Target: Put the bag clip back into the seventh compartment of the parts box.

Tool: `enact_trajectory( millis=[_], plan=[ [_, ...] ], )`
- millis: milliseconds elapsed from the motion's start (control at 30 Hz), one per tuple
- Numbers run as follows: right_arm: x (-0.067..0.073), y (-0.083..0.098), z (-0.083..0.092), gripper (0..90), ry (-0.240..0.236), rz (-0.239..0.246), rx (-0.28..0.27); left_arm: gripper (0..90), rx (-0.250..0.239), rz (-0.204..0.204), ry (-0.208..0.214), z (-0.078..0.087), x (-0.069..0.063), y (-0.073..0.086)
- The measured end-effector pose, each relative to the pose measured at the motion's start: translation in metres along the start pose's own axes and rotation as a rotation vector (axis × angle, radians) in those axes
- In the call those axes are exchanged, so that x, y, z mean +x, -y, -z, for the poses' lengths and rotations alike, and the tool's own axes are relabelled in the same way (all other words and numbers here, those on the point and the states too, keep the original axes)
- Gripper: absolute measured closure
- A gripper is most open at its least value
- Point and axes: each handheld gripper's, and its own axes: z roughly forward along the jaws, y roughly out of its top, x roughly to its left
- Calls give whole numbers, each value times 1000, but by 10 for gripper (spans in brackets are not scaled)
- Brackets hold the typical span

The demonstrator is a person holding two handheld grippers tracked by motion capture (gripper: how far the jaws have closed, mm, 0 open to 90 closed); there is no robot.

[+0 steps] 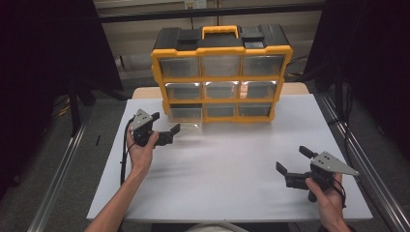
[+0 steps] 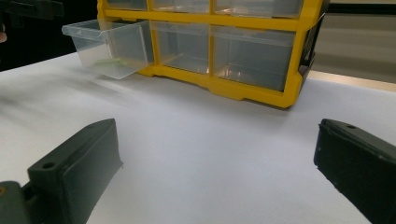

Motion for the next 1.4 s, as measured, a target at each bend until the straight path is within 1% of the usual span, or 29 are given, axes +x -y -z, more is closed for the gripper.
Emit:
enact_trajectory(
  millis=[33, 67, 133, 200, 267, 300, 333, 367, 433, 500, 533, 567, 600, 633, 667, 700, 733, 800, 867, 900, 933, 967, 1033, 1133, 1167, 1200, 1267, 1333, 1400],
  plan=[
    [0, 0, 0, 0, 5, -2, 0, 36, -1, -17, -4, 2, 1, 1],
    [0, 0, -1, 1, 5, 3, -2, 38, -11, -20, -4, 4, 1, 3],
    [0, 0, -1, 1, 10, 4, -2, 39, -20, -11, -11, 8, -2, 8],
    [0, 0, -2, 1, 15, 2, -4, 39, -25, -5, -2, 11, -3, 13],
    [0, 0, -2, 2, 17, 3, -4, 39, -33, -19, 9, 14, -7, 18],
    [1, 0, -2, 2, 18, 3, -5, 38, -28, -33, 6, 15, -9, 19],
    [1, 0, -2, 2, 20, 3, -4, 37, -20, -56, 18, 19, -12, 21],
    [1, 0, -2, 2, 23, 2, -6, 37, -35, -47, 23, 21, -14, 23],
    [1, 0, -2, 2, 19, 4, -3, 34, -35, -47, 36, 25, -17, 27],
    [0, 0, -2, 2, 20, 6, -2, 33, -32, -48, 27, 27, -19, 28],
    [0, 0, -2, 2, 20, 8, -1, 33, -35, -42, 28, 29, -20, 30],
    [0, 0, -2, 2, 15, 10, 2, 32, -31, -22, 34, 31, -21, 31],
    [0, 0, -2, 2, 16, 11, 1, 30, -25, -15, 39, 33, -22, 32],
    [1, 0, -2, 3, 19, 9, -1, 25, -31, -29, 24, 36, -23, 34],
    [1, 0, -2, 3, 19, 9, -1, 18, -31, -29, 24, 36, -23, 34],
    [1, 0, -2, 3, 24, 8, -4, 17, -23, -40, 14, 38, -24, 35],
    [1, 0, -2, 3, 24, 8, -4, 17, -18, -35, -7, 40, -24, 36],
    [1, 1, -2, 3, 23, 8, -3, 18, -25, -25, -5, 45, -23, 39],
    [0, 0, -2, 3, 22, 7, -2, 17, -26, -30, -3, 50, -23, 40],
    [0, 1, -2, 3, 24, 8, -3, 17, -36, -25, -21, 55, -21, 42],
    [0, 1, -2, 3, 24, 8, -3, 21, -36, -25, -21, 55, -21, 42],
    [1, 1, -2, 3, 24, 8, -4, 21, -29, -23, -32, 58, -20, 43],
    [0, 1, -1, 3, 23, 9, -3, 25, -26, -13, -37, 65, -20, 48],
    [1, 0, -1, 3, 25, 1, -1, 26, -24, -23, -32, 70, -20, 51],
    [0, 1, -1, 4, 26, 4, -2, 26, -28, -17, -23, 72, -20, 52],
    [0, 1, -1, 4, 26, 4, -2, 26, -34, -3, -32, 75, -21, 53],
    [1, 0, -1, 4, 27, 5, -4, 27, -37, -9, -34, 81, -19, 54],
    [0, 1, -1, 4, 25, 9, -4, 27, -41, -2, -54, 87, -19, 54],
    [0, 0, -1, 4, 30, 6, -3, 30, -42, 2, -61, 93, -18, 55]
  ],
)
